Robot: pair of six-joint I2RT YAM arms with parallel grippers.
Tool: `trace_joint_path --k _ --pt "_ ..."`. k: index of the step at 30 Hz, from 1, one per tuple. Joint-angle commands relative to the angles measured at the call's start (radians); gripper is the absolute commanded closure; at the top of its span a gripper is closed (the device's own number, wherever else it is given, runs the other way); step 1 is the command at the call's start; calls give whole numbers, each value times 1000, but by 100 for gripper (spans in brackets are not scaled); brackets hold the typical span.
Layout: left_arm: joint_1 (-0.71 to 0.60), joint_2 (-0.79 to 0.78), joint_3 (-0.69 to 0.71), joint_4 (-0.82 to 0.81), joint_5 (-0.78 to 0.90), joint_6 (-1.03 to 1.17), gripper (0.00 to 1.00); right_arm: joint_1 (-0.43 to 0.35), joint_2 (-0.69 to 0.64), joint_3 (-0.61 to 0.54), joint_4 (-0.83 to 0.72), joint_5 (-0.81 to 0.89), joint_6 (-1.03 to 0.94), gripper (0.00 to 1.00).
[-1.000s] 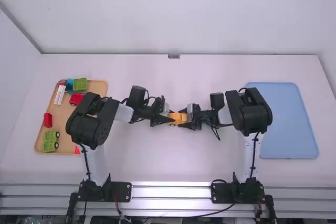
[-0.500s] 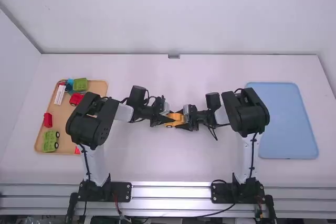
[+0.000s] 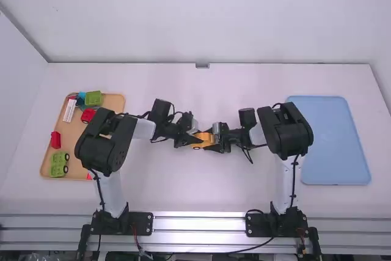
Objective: Assemble lego blocks to make yellow taxi
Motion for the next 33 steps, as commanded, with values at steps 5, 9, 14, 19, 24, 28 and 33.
trace_joint_path --k 5,9,14,19,24,28,33 --pt "-102 34 -80 0 -183 12 96 2 19 1 -10 108 27 44" --pt "-118 34 -99 52 -262 -65 98 3 19 1 -10 108 27 44" --pt "-118 34 -125 80 -333 -69 97 3 19 1 -10 108 27 44" --pt "-97 31 -124 139 -251 -117 78 3 19 1 -10 108 27 44" --pt "-60 20 -125 221 -135 -118 57 -1 19 1 -10 108 28 44" --pt "-6 -8 -125 266 -55 -118 58 -11 19 1 -11 108 28 44" --pt "97 -68 -126 293 81 -117 57 -9 19 1 -13 108 28 44"
